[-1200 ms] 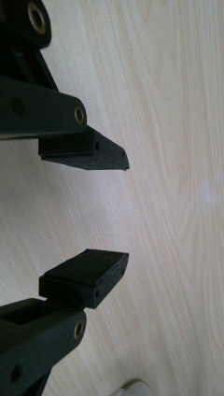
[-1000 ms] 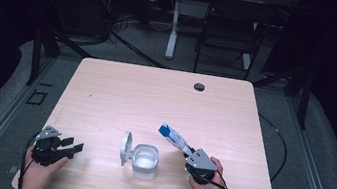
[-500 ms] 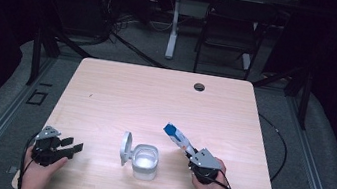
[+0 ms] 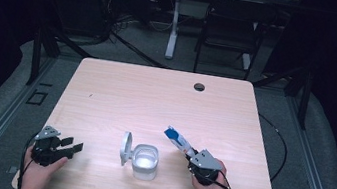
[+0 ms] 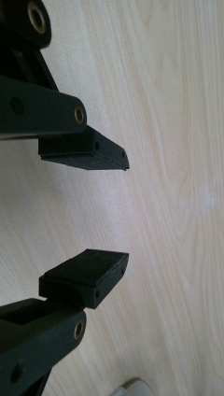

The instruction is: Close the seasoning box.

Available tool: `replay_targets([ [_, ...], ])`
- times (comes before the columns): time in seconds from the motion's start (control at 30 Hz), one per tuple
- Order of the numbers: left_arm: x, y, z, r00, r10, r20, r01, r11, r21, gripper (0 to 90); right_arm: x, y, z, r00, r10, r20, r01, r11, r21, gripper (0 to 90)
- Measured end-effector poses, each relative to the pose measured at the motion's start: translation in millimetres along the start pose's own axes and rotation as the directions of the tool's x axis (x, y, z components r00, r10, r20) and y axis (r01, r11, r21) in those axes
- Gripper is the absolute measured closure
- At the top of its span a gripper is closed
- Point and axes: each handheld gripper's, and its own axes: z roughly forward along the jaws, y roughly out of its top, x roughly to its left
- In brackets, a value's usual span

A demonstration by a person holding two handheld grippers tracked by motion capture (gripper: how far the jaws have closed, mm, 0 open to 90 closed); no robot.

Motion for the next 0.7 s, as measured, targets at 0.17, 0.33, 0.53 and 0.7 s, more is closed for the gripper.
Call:
replay_targets([
  [0.17,-0.1,0.0,0.0,1.0,0.0,0.001,0.0,1.0,0.0,48.5,-0.6,-1.4,-0.6,1.0,0.003,0.007,-0.003,1.0,0.004,74.7],
  [0.33,-0.1,0.0,-0.5,1.0,-0.001,0.002,0.001,1.0,0.002,48.5,-0.7,-1.8,-1.3,0.9998,0.012,0.015,-0.012,1.0,0.007,72.8],
  [0.53,0.1,-0.2,-0.3,1.0,-0.005,0.003,0.005,1.0,0.0,48.5,-1.7,-3.6,-2.1,0.9994,0.034,0.011,-0.034,0.999,0.009,69.5],
  [0.7,0.1,-0.3,-0.2,1.0,-0.005,0.004,0.005,1.0,0.002,48.5,-2.8,-4.9,-1.5,0.9986,0.052,0.007,-0.052,0.999,0.006,66.6],
])
